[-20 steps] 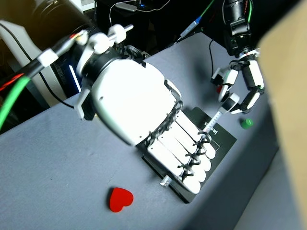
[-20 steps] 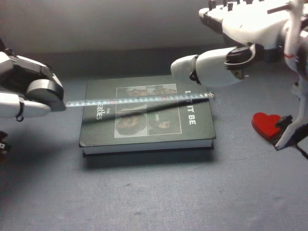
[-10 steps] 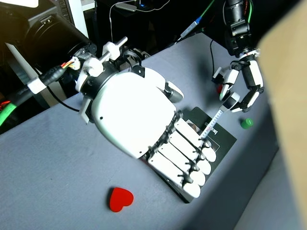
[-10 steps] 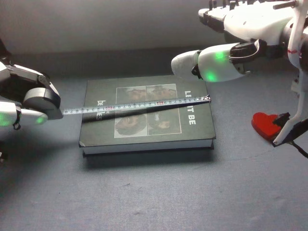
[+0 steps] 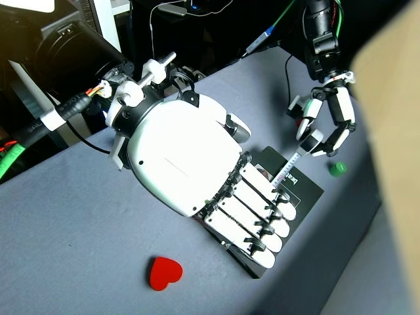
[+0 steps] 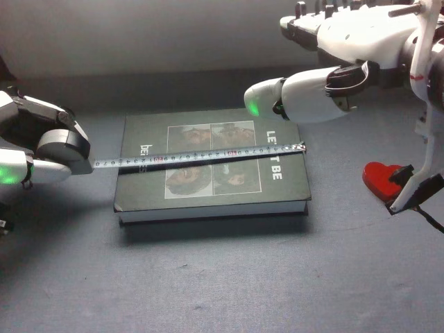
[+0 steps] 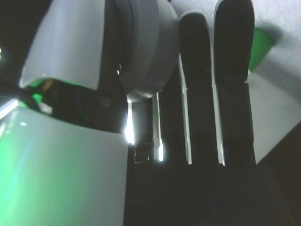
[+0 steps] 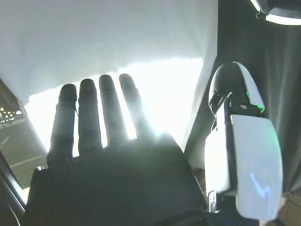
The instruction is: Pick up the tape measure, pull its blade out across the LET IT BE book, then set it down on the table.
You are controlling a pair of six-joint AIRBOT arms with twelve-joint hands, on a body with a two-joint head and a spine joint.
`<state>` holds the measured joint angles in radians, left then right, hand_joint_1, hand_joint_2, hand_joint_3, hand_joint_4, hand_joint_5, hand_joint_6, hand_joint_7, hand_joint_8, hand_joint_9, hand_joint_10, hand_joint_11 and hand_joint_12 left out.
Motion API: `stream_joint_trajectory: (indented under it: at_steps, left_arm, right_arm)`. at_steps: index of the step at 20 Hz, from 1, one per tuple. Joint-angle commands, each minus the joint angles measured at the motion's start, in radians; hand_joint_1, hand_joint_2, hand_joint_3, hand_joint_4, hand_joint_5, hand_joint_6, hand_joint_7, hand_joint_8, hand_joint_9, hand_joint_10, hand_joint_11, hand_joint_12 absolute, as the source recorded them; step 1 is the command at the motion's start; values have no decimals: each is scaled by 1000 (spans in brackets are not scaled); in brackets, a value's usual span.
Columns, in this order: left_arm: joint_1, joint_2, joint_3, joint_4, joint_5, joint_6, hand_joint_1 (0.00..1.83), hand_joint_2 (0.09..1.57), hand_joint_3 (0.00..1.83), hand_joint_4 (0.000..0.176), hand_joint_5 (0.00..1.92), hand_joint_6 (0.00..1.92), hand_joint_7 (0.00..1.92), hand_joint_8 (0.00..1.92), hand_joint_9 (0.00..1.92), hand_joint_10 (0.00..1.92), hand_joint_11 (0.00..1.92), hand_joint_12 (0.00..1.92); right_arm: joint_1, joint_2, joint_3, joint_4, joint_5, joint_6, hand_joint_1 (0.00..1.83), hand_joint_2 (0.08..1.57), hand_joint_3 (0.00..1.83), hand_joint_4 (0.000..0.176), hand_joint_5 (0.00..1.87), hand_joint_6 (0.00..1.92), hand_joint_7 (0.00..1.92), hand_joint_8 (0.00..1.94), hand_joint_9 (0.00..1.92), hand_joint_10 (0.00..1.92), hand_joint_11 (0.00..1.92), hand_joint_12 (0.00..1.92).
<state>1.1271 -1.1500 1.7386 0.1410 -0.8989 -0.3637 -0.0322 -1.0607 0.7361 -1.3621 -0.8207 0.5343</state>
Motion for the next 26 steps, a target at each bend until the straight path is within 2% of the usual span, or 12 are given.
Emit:
stream_joint_trajectory:
  at_steps: [1,5,20,22,26]
  left_arm:
    - [-5,-3,8,-54,-106,-11,1378,1108,1,0,998,748,904,1079,975,1236,1000,1083]
    - [0,-6,10,-50,-108,-11,1380,1107,0,0,969,771,966,1029,948,1257,988,1076]
    - [-3,-7,9,-45,-132,-12,1379,1109,0,0,985,738,930,1065,965,1253,987,1077]
    - [-20,28,-39,-31,-112,13,1379,1108,0,0,985,740,932,1058,967,1253,991,1082]
    - [-33,127,-183,-21,-77,65,1379,1108,0,0,990,735,938,1054,959,1257,981,1078]
  right_arm:
    - [11,4,-3,-77,10,2,52,1075,3,0,0,0,0,0,0,0,0,28]
    - [11,4,-3,-78,21,-3,70,1076,2,0,0,0,0,0,0,0,8,37]
    - [8,3,-3,-79,29,-3,67,1088,4,0,0,0,0,0,0,0,14,60]
    - [8,3,-3,-81,29,-4,68,1091,4,0,0,0,0,0,0,0,11,61]
    - [8,3,-3,-86,27,-4,96,1082,0,0,0,0,0,0,0,0,8,71]
